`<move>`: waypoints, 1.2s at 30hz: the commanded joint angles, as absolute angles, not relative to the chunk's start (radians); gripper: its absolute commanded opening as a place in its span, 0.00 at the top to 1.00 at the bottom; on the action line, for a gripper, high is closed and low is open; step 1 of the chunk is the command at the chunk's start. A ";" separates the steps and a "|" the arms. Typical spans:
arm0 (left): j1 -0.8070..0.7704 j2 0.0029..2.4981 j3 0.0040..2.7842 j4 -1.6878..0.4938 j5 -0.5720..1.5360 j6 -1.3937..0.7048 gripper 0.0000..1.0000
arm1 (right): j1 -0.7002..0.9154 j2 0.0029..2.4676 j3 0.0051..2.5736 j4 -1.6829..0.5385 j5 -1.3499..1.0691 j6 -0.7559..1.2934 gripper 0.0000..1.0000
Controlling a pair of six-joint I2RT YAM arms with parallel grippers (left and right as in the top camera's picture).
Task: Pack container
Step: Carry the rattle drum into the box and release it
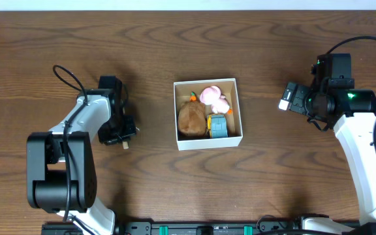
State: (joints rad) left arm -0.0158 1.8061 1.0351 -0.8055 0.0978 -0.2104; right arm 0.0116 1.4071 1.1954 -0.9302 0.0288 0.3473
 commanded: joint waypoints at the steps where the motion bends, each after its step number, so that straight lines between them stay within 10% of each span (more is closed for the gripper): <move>1: -0.032 1.742 1.102 -0.854 0.093 -0.212 0.94 | 0.007 1.414 1.194 -0.929 0.026 0.324 0.01; 17: -0.577 1.438 1.274 -0.787 0.093 0.113 0.94 | 0.007 1.414 1.194 -0.928 0.026 0.320 0.01; 27: -0.645 1.602 1.274 -0.577 0.093 0.135 0.94 | 0.007 1.414 1.194 -0.929 0.025 0.320 0.01; 28: -0.645 1.615 1.274 -0.564 0.093 0.134 0.85 | 0.007 1.414 1.194 -0.929 0.025 0.320 0.01; 30: -0.645 1.629 1.274 -0.558 0.093 0.135 0.36 | 0.007 1.414 1.194 -0.930 0.026 0.320 0.01; 36: -0.641 1.615 1.274 -0.573 0.092 0.134 0.01 | 0.007 1.414 1.194 -0.932 0.025 0.316 0.01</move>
